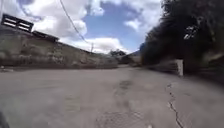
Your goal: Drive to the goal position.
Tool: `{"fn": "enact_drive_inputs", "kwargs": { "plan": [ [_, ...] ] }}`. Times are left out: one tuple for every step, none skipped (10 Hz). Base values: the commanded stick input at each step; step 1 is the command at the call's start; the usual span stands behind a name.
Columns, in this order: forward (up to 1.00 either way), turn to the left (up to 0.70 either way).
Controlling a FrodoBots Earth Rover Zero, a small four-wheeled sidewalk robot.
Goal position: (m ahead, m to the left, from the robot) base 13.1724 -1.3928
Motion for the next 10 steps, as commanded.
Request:
{"fn": "enact_drive_inputs", "kwargs": {
  "plan": [
    [1.00, 0.00],
    [1.00, 0.00],
    [1.00, 0.00],
    [1.00, 0.00],
    [1.00, 0.00],
    [1.00, 0.00],
    [1.00, 0.00],
    [1.00, 0.00],
    [1.00, 0.00],
    [1.00, 0.00]
  ]
}}
